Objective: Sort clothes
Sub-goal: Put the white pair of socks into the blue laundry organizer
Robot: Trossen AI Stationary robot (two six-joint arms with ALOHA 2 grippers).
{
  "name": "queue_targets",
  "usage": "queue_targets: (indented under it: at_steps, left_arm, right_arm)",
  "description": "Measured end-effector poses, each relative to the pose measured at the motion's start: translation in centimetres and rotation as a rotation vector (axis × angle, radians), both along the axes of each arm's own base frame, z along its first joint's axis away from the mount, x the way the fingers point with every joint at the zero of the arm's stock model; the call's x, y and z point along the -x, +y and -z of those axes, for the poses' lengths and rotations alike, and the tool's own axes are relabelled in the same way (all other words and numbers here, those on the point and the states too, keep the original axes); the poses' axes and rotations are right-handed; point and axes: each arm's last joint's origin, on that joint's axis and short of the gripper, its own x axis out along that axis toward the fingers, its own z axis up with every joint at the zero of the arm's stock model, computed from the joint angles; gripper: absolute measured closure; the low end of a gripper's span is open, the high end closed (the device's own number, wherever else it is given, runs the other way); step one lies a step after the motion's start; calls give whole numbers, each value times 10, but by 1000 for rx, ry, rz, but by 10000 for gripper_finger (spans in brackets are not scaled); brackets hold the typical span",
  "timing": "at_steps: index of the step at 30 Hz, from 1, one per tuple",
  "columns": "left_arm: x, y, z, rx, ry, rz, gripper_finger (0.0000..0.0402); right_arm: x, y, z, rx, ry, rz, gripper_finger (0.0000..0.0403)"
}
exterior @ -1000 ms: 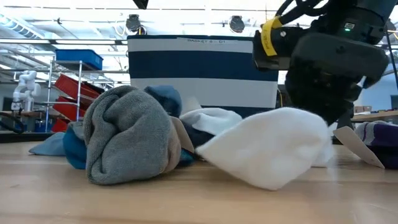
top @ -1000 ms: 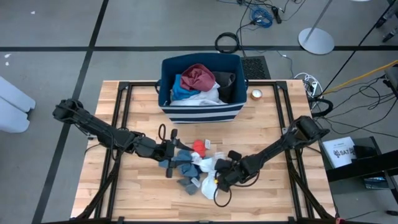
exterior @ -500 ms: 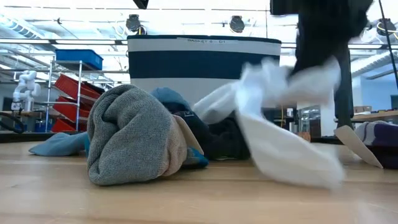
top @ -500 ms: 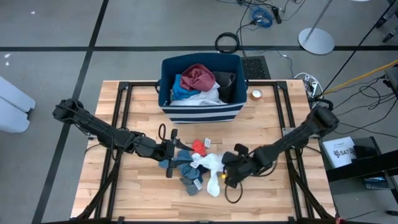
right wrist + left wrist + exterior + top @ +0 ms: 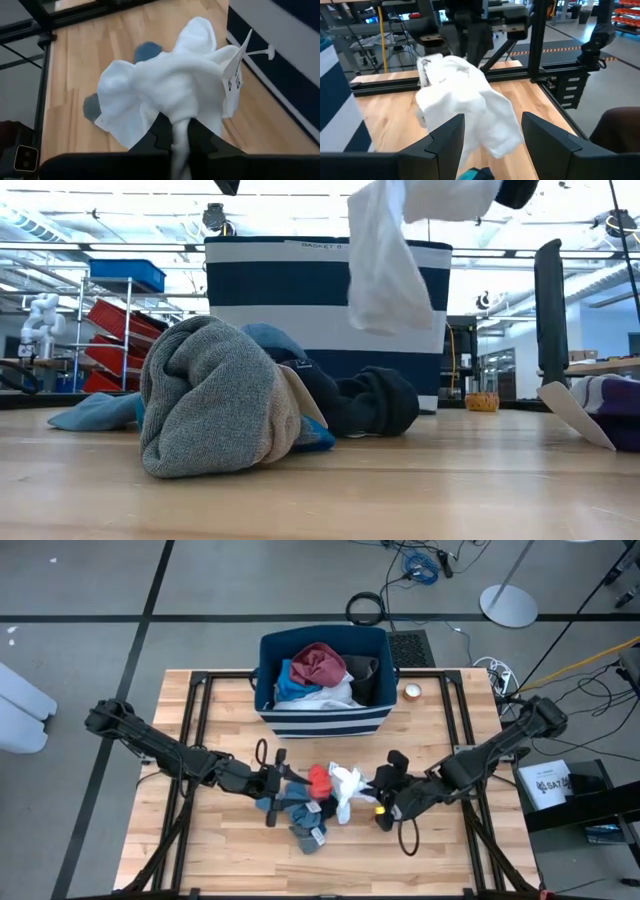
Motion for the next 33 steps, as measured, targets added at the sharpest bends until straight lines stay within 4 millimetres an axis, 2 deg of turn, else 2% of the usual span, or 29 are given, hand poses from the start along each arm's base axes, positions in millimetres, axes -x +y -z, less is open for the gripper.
queue_targets:
  at_steps: [8,18,27,33]
  left_arm:
    - [-1,-1,-2,63,-12,11,194]
    - [-10,6,10,41,11,-193,194]
    - [-23,25,16,251,-1,-294,194]
    - [-24,26,17,292,27,-234,194]
  right_arm:
    - [-4,-3,0,49,-29,36,390]
    - [-29,-10,8,31,-85,95,390]
    - [-48,-14,20,43,-98,129,390]
    - [-51,-17,21,43,-101,144,390]
